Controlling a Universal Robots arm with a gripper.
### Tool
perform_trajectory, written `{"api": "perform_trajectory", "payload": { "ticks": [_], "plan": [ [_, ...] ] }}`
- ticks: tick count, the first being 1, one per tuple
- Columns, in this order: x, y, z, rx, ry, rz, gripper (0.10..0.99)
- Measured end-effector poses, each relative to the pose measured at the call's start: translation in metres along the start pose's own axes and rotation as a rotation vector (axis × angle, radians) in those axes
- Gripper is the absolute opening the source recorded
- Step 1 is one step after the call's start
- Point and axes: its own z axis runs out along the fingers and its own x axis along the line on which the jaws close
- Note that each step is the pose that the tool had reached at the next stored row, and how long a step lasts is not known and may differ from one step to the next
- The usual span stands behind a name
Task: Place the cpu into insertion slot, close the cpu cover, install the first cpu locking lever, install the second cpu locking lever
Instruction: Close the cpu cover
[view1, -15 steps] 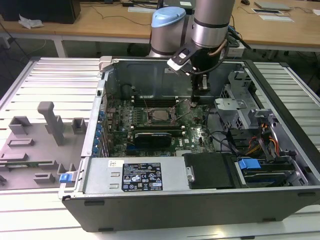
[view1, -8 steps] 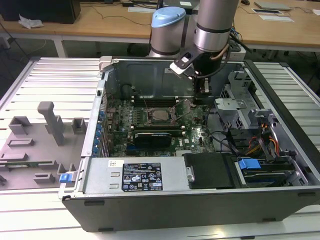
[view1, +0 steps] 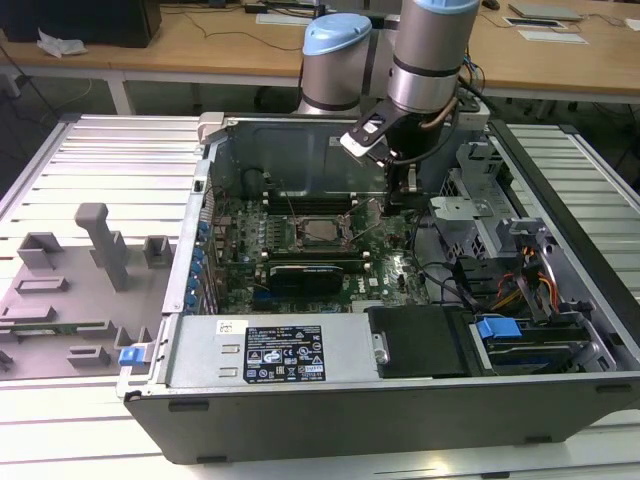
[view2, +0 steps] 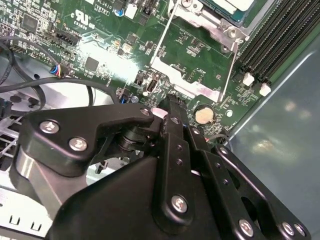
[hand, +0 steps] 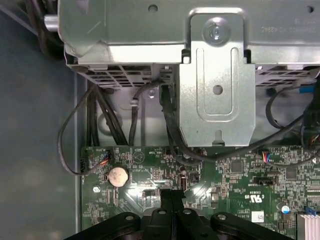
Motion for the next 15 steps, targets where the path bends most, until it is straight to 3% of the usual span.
{"api": "perform_trajectory", "payload": {
  "ticks": [1, 3, 4, 9, 15],
  "plan": [
    [0.0, 0.0002, 0.0, 0.014, -0.0003, 0.0, 0.106],
    [0.0001, 0.0015, 0.0006, 0.073, -0.0001, 0.0, 0.106],
    [0.0001, 0.0019, 0.0006, 0.092, -0.0002, 0.0, 0.106],
    [0.0, 0.0004, 0.0005, 0.097, -0.0005, 0.0, 0.106],
    [0.0002, -0.0142, 0.0004, 0.096, -0.0004, 0.0, 0.106]
  ]
}}
